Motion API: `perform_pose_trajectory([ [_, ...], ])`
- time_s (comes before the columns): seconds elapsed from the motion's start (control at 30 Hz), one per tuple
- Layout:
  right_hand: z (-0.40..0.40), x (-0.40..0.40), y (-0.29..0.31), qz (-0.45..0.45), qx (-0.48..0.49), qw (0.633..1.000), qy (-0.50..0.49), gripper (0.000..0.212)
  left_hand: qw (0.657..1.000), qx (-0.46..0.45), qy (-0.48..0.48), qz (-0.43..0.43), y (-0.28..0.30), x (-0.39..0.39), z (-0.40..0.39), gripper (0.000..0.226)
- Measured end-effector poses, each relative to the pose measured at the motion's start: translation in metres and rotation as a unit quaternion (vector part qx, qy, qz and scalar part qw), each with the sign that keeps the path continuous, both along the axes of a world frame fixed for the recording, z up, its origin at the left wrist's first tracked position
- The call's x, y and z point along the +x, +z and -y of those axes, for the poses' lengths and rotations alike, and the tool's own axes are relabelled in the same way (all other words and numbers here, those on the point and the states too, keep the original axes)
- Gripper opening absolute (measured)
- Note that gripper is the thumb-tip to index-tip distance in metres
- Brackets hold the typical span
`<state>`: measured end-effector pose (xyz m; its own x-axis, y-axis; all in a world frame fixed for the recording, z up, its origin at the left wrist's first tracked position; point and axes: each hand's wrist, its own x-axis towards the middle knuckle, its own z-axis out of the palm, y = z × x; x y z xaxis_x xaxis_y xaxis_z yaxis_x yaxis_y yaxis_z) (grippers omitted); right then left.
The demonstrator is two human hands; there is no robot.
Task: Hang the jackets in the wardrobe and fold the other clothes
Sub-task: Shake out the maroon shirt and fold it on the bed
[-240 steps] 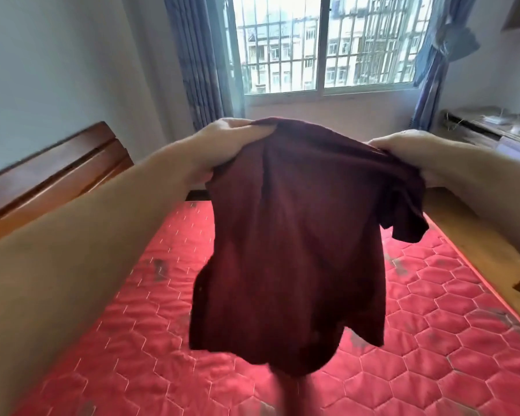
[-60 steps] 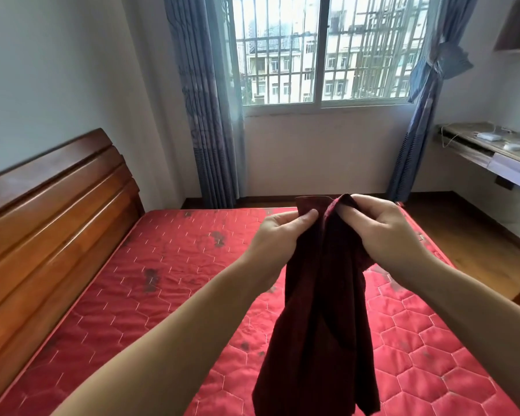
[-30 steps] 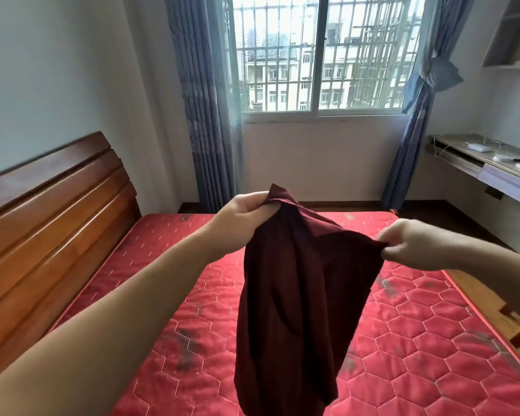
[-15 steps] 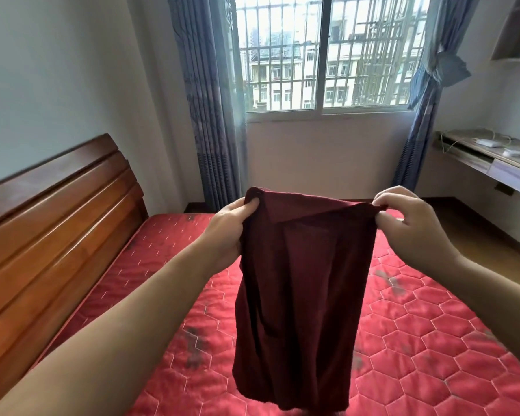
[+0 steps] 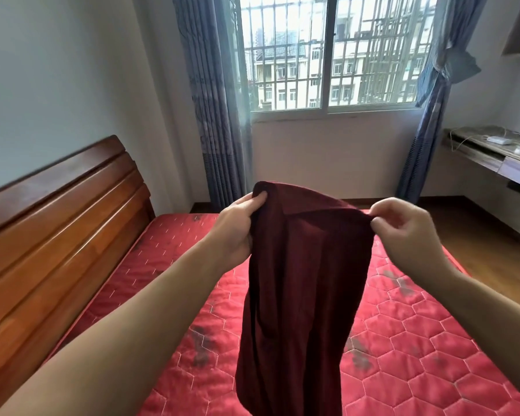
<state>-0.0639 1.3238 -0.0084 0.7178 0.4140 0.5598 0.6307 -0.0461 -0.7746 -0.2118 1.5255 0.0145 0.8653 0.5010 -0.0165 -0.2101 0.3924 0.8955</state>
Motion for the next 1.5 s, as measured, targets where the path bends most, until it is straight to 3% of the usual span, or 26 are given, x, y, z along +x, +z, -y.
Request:
perform_pose_trajectory([
  [0.1, -0.004, 0.001, 0.009, -0.250, 0.139, 0.955, 0.080, 0.037, 1.000, 0.006, 0.015, -0.014, 0.001, 0.001, -0.002, 0.027],
  [0.17, -0.001, 0.000, 0.016, -0.314, 0.121, 0.933, 0.129, 0.038, 1.000, 0.012, 0.019, -0.019, 0.001, 0.000, -0.006, 0.024],
  [0.27, 0.008, -0.002, 0.017, -0.230, -0.054, 0.951, 0.201, 0.026, 1.000, 0.012, 0.011, -0.003, 0.003, 0.000, -0.009, 0.030],
  [0.4, 0.016, -0.009, 0.003, -0.091, -0.286, 0.901, 0.313, 0.004, 0.999, 0.030, -0.019, 0.015, 0.008, 0.000, -0.008, 0.033],
  [0.43, 0.015, -0.007, -0.002, -0.062, -0.318, 0.895, 0.308, 0.011, 0.999, 0.034, -0.032, 0.017, 0.008, -0.001, -0.008, 0.031],
  [0.5, 0.015, -0.001, -0.005, -0.062, -0.331, 0.895, 0.292, 0.016, 0.997, 0.039, -0.062, 0.021, 0.008, -0.005, -0.009, 0.025],
  [0.57, 0.018, 0.008, -0.004, -0.126, -0.323, 0.892, 0.290, 0.017, 0.994, 0.059, -0.095, 0.018, 0.010, -0.012, -0.011, 0.023],
  [0.73, 0.034, 0.029, 0.016, -0.285, -0.279, 0.842, 0.364, 0.026, 0.983, 0.131, -0.125, -0.018, 0.016, -0.026, -0.020, 0.022],
  [0.8, 0.038, 0.029, 0.026, -0.243, -0.344, 0.836, 0.352, 0.024, 0.980, 0.150, -0.130, -0.019, 0.016, -0.031, -0.022, 0.020],
  [0.87, 0.036, 0.026, 0.031, -0.154, -0.385, 0.863, 0.290, 0.015, 0.977, 0.161, -0.142, -0.012, 0.016, -0.033, -0.021, 0.019],
  [0.97, 0.030, 0.019, 0.034, -0.090, -0.254, 0.942, 0.202, 0.016, 0.970, 0.190, -0.153, 0.000, 0.016, -0.033, -0.016, 0.025],
  [1.03, 0.028, 0.013, 0.031, -0.120, -0.143, 0.962, 0.198, 0.015, 0.974, 0.191, -0.121, 0.012, 0.016, -0.030, -0.013, 0.024],
  [1.1, 0.027, 0.010, 0.026, -0.207, -0.050, 0.952, 0.221, 0.013, 0.981, 0.181, -0.063, 0.027, 0.015, -0.026, -0.010, 0.026],
  [1.23, 0.024, 0.019, 0.031, -0.382, 0.176, 0.869, 0.261, 0.028, 0.990, 0.136, 0.010, 0.045, 0.016, -0.020, -0.009, 0.032],
  [1.27, 0.021, 0.017, 0.031, -0.405, 0.188, 0.855, 0.265, 0.032, 0.992, 0.118, 0.015, 0.046, 0.016, -0.017, -0.008, 0.031],
  [1.4, 0.001, -0.015, -0.001, -0.450, -0.008, 0.867, 0.214, 0.027, 0.996, 0.086, 0.037, -0.004, 0.006, -0.009, -0.002, 0.025],
  [1.5, -0.007, -0.016, -0.003, -0.427, 0.050, 0.898, 0.096, 0.012, 0.991, 0.095, 0.050, -0.079, -0.013, -0.009, -0.003, 0.019],
])
